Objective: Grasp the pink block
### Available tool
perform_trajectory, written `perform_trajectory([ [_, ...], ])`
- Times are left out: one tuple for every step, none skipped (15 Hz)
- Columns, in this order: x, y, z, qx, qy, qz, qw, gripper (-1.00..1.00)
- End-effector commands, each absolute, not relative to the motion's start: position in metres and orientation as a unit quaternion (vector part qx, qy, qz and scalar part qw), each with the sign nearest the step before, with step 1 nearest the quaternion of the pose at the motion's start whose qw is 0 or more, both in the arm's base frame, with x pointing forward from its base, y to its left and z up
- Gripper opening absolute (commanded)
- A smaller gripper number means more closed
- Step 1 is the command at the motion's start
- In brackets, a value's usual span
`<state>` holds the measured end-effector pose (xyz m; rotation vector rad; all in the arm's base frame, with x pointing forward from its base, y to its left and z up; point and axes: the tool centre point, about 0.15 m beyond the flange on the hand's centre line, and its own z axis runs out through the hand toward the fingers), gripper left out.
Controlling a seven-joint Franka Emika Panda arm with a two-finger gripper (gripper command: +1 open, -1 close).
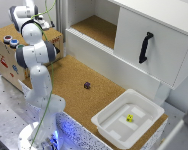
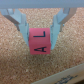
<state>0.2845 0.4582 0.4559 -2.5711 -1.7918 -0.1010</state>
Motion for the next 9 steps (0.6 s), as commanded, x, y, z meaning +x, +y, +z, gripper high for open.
perform_trajectory([
  [0.311, 0.493, 0.478, -0.868, -0.494, 0.036, -0.026, -1.00],
  [0.311, 0.500, 0.478, -0.884, -0.465, 0.040, -0.025, -1.00],
  [0.309, 0.503, 0.476, -0.899, -0.435, 0.038, -0.027, -1.00],
  [0.307, 0.507, 0.472, -0.917, -0.396, 0.040, -0.022, -1.00],
  [0.306, 0.510, 0.467, -0.930, -0.366, 0.041, -0.012, -1.00],
  [0.307, 0.513, 0.463, -0.943, -0.330, 0.044, 0.001, -1.00],
  [0.306, 0.515, 0.462, -0.952, -0.304, 0.037, 0.004, -1.00],
  [0.305, 0.515, 0.466, -0.963, -0.266, 0.028, 0.015, -1.00],
  [0.301, 0.518, 0.467, -0.976, -0.215, -0.001, -0.042, -1.00],
])
